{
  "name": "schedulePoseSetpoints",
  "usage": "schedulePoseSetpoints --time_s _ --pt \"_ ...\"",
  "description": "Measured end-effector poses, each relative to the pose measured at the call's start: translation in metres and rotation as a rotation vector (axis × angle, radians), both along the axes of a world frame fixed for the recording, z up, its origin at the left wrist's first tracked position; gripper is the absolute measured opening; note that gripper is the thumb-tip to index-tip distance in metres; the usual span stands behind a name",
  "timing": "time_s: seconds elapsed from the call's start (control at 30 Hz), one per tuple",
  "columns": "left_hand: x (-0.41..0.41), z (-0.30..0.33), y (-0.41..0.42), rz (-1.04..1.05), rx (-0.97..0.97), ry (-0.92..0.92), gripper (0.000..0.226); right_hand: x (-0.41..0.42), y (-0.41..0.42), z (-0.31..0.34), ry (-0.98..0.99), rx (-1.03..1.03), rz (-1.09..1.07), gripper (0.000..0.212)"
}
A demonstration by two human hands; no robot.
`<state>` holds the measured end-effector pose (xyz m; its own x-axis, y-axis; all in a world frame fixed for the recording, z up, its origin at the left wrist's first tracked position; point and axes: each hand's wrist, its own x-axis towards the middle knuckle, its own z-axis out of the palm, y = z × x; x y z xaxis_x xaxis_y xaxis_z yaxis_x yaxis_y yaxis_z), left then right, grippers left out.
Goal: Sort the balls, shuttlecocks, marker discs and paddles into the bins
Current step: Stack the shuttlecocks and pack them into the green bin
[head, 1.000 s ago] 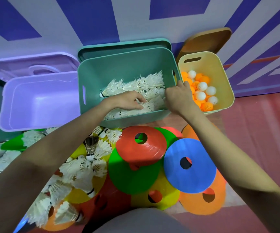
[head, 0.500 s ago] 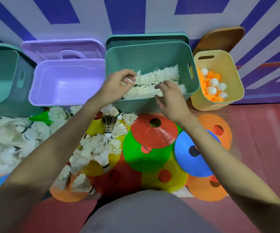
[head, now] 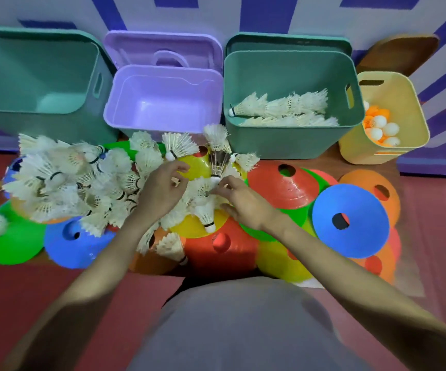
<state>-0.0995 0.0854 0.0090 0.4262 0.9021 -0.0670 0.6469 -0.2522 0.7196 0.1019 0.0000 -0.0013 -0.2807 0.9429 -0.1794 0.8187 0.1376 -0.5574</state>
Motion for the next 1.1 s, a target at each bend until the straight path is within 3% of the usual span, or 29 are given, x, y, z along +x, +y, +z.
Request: schedulePoseSetpoints --time_s 0.13,0.3,0.43,0.57,0.7,0.77,0.93,1.1 --pt "-0.020 -0.012 -0.026 0.044 -0.034 -0.010 0.025 -0.028 0.000 -0.012 -0.044 -0.032 -0.008 0.044" --pt "-0.036 -0.015 -0.048 0.075 -0.070 -0.068 0.026 -0.041 0.001 -0.013 -0.013 0.013 -0.081 0.010" --pt "-0.045 -0.022 -0.062 0.105 -0.127 -0.080 0.029 -0.040 0.001 -0.006 -0.013 0.048 -0.120 0.014" --pt "-0.045 -0.029 -0.073 0.096 -0.147 -0.062 0.031 -0.042 0.002 -0.013 -0.068 -0.004 -0.041 0.041" --pt "-0.035 -0.030 -0.082 0.053 -0.121 0.014 0.038 -0.044 0.004 -0.024 -0.160 0.029 -0.012 0.019" --pt "-0.032 -0.030 -0.083 0.021 -0.092 0.056 0.046 -0.041 0.004 -0.024 -0.070 0.027 -0.096 0.015" --pt "-0.024 -0.031 -0.079 -0.016 -0.103 0.125 0.061 -0.034 -0.003 -0.005 0.380 -0.083 -0.294 0.007" --pt "-0.023 -0.027 -0.071 0.031 -0.104 0.024 0.045 -0.041 -0.009 0.009 0.572 -0.055 -0.308 0.008"
